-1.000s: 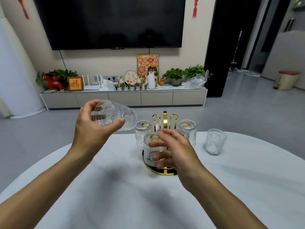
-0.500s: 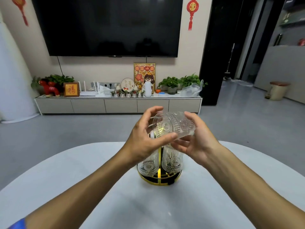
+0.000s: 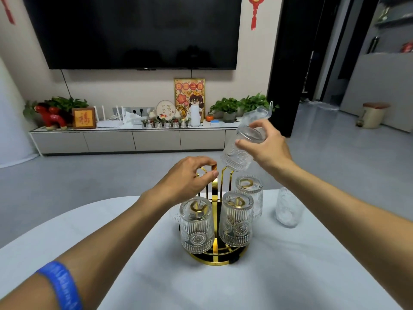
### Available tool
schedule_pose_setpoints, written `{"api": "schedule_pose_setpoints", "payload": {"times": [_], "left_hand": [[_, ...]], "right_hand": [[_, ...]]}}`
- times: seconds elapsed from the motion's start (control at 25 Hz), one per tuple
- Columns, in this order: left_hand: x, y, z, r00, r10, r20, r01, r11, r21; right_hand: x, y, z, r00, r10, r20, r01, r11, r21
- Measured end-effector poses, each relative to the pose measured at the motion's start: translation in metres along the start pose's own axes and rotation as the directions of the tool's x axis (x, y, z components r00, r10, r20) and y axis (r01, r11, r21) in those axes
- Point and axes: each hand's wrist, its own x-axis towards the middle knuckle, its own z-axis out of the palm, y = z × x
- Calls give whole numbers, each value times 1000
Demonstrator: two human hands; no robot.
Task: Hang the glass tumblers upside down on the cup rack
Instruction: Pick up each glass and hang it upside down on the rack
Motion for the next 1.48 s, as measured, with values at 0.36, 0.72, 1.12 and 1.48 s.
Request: {"api": "schedule_pose_setpoints", "payload": {"times": [0.36,0.72,1.12,1.48], "left_hand": [[1,-5,1,999,28,-17,-29,998,-56],[3,-6,-2,999,34,-7,-34,998,-52],[1,3,2,1000,5,4,-5,1000,17],[-92,95,89,884,437,-163,-419,898,136]], "right_hand": [[18,21,53,975,42,217,16,965,-262],[27,36,68,906,246,343,-94,909,-406],[15,31,57,854,309,419,-140,912,-386],[-62,92,-48,984,180,-5,-177,959,-220]]}}
